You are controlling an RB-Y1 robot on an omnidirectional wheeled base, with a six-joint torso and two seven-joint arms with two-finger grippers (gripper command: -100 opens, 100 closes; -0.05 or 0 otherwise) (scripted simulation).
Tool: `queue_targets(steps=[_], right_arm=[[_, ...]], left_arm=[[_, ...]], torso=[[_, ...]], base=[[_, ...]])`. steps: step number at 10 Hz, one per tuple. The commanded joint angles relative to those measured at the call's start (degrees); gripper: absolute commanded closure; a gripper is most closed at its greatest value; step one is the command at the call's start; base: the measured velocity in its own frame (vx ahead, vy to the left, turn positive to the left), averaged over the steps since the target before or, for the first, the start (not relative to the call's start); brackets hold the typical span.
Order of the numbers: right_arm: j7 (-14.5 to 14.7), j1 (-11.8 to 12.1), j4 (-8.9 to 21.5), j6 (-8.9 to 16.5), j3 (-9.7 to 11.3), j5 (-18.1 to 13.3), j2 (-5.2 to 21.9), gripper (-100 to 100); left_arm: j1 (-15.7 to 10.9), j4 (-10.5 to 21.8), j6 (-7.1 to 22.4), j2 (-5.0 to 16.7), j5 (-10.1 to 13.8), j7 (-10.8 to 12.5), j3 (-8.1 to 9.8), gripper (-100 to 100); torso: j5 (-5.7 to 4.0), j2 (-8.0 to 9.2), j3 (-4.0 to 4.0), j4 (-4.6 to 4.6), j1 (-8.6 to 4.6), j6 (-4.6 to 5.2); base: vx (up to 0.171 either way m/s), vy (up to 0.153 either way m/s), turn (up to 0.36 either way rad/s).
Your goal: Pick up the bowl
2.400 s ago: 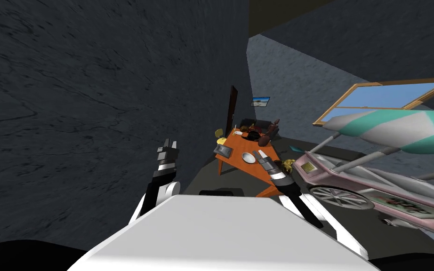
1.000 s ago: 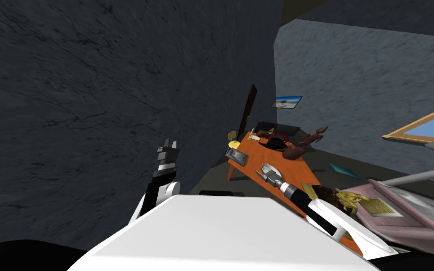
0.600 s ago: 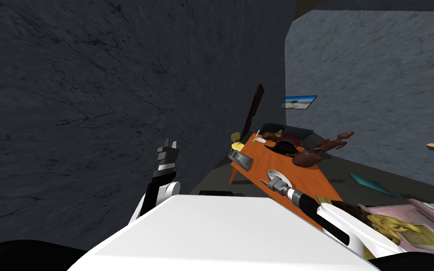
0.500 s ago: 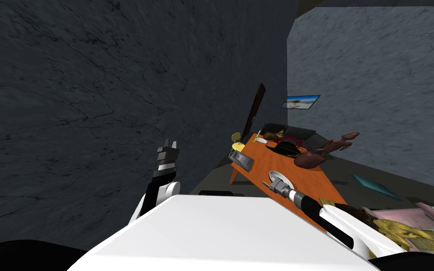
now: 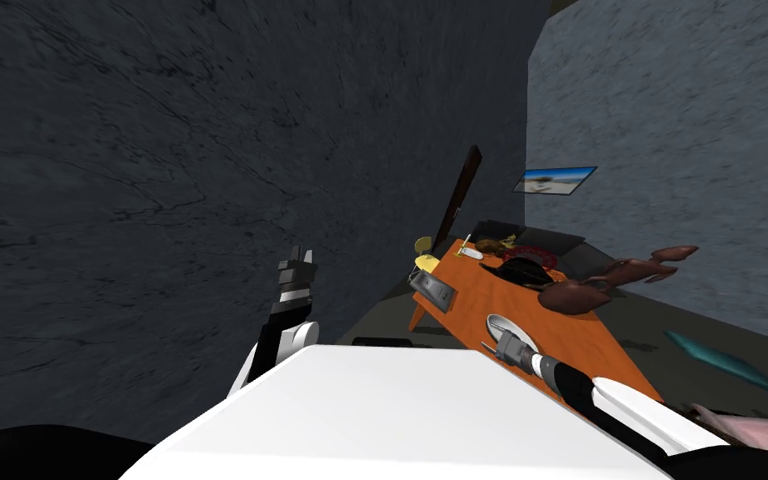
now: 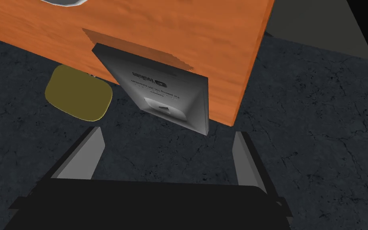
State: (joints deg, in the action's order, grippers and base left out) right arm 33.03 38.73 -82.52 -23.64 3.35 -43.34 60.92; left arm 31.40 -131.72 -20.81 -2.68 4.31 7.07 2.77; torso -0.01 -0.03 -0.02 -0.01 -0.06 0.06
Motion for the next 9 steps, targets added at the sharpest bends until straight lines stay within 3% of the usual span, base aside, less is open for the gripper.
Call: queue_targets(steps=[1,4,9], right_arm=[[1.0,-0.4,2.9,1.2,2.5,-1.7,1.7,-100],[2.0,-0.3,5.3,1.7,4.1,-2.8,3.1,-100],[5.7,0.1,14.0,3.5,11.7,-7.1,7.5,-100]], left_arm=[[0.0,0.0,0.0,0.0,0.0,0.0,0.00,0],[0.0,0.0,0.0,0.0,0.0,0.0,0.00,0],[0.0,0.0,0.0,0.0,0.0,0.0,0.00,0]], torso=[[0.00,0.00,0.00,0.00,0.00,0.00],[0.01,-0.03,-0.01,0.00,-0.03,-0.02],[-0.02,-0.06,-0.03,-0.01,-0.13,0.00]], base=[[0.046,-0.019,0.109],[0.044,-0.026,0.083],[0.055,-0.049,0.118]])
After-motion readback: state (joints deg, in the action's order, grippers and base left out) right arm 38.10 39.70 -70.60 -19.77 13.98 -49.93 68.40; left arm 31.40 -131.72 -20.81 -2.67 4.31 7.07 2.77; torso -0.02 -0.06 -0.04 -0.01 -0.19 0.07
